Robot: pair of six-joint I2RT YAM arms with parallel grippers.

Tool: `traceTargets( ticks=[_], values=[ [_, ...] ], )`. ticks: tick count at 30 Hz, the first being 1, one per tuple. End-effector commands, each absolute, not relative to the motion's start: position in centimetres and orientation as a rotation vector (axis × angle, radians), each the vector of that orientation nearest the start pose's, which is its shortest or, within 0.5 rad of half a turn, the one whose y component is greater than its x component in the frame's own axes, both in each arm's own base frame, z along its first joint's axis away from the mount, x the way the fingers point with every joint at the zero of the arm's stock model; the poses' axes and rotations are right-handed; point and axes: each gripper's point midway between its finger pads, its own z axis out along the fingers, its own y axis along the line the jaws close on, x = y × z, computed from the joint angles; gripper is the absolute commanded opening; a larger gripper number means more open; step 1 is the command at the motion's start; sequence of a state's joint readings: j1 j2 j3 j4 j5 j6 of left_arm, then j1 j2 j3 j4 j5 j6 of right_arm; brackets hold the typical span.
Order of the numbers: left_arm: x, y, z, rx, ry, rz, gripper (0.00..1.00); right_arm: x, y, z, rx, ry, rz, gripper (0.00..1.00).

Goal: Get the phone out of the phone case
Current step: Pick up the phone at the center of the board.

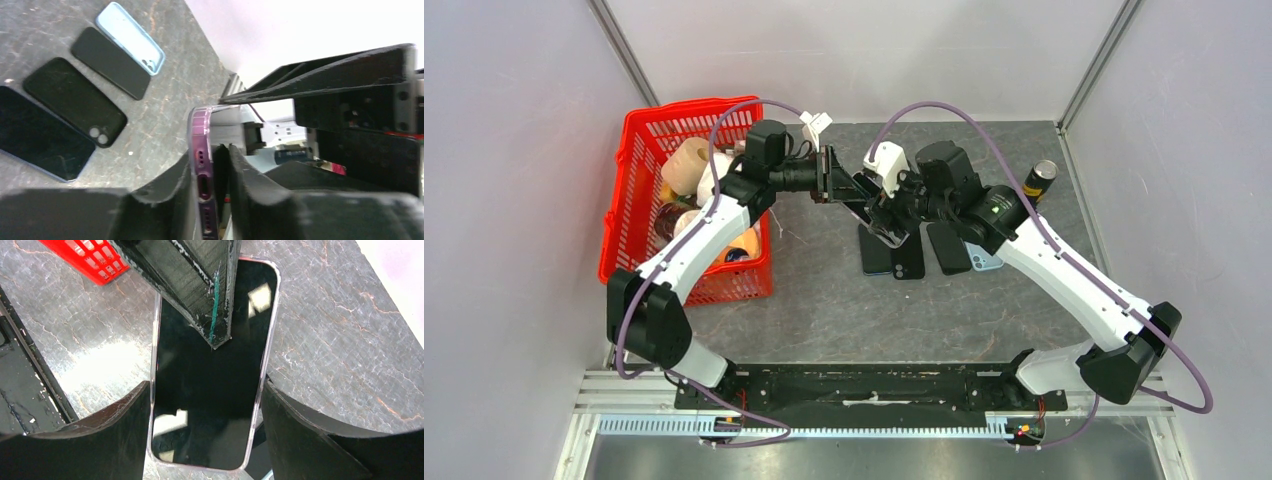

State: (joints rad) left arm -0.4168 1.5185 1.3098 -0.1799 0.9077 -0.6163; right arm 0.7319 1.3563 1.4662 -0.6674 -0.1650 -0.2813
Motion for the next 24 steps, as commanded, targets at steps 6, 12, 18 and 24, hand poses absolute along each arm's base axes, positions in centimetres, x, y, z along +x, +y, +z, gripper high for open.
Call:
traceTargets(
  ticks=[6,12,18,24],
  values=[
    [29.2,-30.8,30.7,0.486,2.02,-1.651,0.02,28.5,28.1,32.6,-1.08,1.702,0.454,0.0],
    [28.4,-30.2,32.0,0.596,1.951,-1.579,0.02,28.8,26.2,32.8,-1.006,1.748,0.465,0.8],
    [26.0,-28.6,34.5,0.858,1.76,-1.426,0.02,28.3,23.0,34.7,-0.934,1.778,0.507,0.88],
    [21.5,-27.4,38.7,1.074,1.467,-1.397,0.02,24.4,23.0,35.4,-1.013,1.779,0.74,0.88]
  ],
)
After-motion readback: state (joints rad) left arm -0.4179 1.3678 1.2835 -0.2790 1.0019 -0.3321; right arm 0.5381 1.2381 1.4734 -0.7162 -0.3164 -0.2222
